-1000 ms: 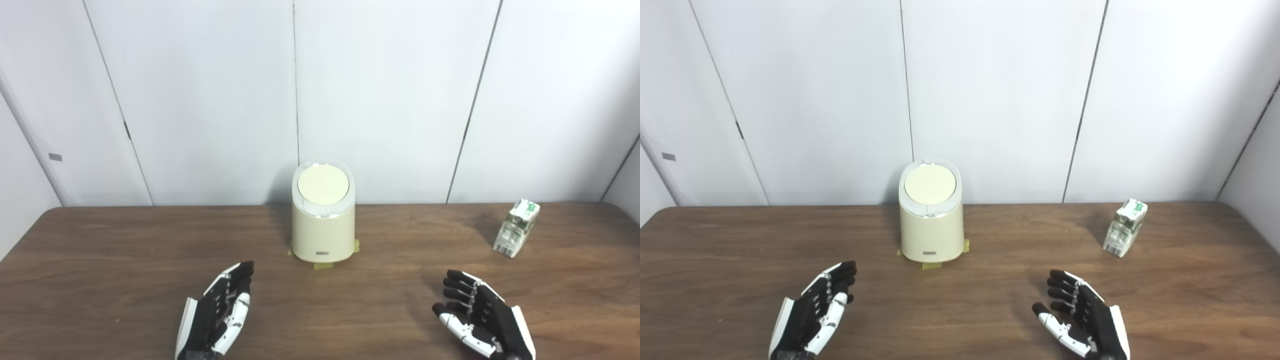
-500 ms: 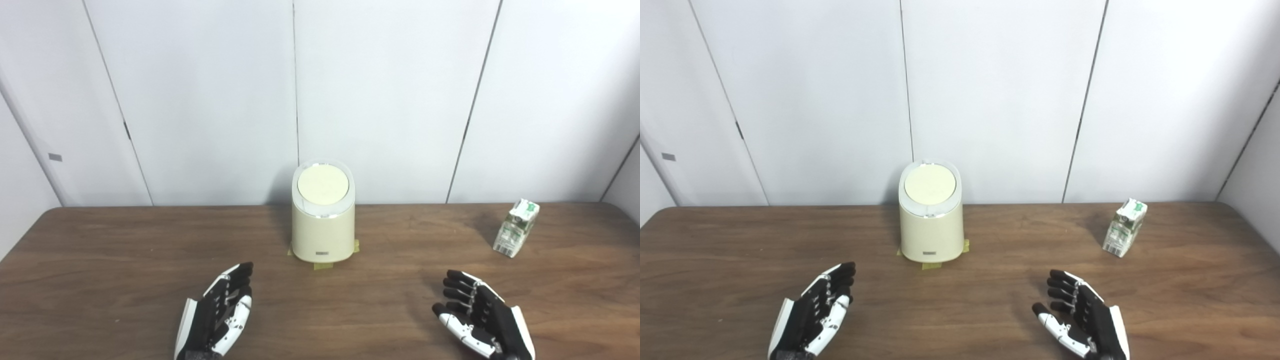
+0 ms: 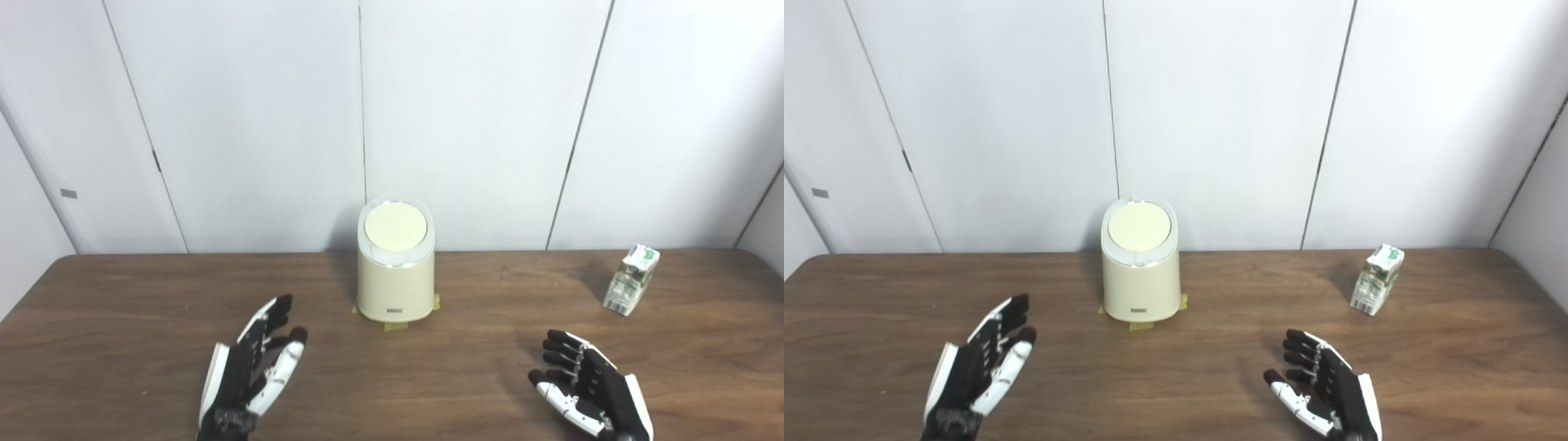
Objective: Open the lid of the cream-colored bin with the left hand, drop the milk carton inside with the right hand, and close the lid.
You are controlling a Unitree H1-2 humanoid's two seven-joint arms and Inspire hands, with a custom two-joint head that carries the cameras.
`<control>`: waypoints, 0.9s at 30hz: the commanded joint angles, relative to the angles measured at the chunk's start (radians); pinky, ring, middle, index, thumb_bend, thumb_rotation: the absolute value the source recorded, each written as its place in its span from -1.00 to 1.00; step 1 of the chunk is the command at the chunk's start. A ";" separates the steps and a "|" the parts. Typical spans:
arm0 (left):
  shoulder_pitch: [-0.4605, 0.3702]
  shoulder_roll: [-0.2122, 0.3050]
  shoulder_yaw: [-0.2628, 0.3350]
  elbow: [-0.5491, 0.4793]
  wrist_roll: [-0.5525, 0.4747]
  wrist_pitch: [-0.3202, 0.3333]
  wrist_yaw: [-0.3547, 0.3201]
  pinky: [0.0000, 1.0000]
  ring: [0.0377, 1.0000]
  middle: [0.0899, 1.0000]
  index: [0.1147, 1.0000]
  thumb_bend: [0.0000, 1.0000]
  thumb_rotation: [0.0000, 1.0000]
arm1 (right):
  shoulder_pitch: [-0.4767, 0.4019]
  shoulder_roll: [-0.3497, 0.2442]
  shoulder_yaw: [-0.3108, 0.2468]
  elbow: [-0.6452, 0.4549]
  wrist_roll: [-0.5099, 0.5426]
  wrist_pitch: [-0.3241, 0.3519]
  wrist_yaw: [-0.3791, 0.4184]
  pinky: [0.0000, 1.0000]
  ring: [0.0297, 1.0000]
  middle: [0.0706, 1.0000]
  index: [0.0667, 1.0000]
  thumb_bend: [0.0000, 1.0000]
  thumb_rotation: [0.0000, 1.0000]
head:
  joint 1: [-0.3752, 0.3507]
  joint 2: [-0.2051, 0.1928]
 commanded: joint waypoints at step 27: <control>-0.631 -0.039 -0.078 0.348 0.276 0.254 0.078 1.00 1.00 1.00 1.00 0.75 -0.32 | -0.025 -0.008 0.020 0.027 -0.005 0.000 0.014 0.34 0.42 0.40 0.38 -0.45 -0.81 | 0.000 -0.019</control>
